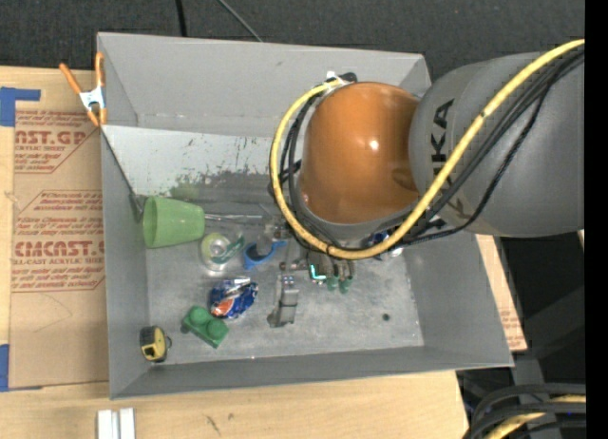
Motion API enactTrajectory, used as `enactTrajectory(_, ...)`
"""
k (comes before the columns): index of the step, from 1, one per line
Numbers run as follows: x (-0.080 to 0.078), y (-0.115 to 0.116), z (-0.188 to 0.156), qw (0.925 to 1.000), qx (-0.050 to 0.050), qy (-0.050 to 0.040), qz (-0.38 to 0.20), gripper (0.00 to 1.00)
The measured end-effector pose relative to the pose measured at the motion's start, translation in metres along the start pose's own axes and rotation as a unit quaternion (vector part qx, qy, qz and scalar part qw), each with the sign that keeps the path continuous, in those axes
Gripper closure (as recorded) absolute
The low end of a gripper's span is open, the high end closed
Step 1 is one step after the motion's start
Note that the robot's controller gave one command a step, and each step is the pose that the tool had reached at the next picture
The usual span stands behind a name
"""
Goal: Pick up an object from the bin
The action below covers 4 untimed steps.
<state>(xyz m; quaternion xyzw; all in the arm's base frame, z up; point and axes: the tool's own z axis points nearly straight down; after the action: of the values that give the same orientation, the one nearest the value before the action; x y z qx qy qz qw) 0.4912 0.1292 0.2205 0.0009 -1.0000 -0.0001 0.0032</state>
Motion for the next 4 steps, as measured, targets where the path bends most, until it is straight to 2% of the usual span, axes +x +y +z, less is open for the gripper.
enactTrajectory(1, -0.033, 0.033, 0.153, 0.9999, -0.001, -0.0042, 0.011, 0.00)
enactTrajectory(2, -0.033, 0.032, 0.150, 0.9999, -0.001, -0.0038, 0.012, 1.00)
enactTrajectory(3, -0.032, 0.032, 0.151, 0.9999, -0.001, -0.0032, 0.012, 0.00)
enactTrajectory(4, 0.007, 0.082, 0.149, 0.9922, -0.001, -0.0091, -0.125, 0.00)
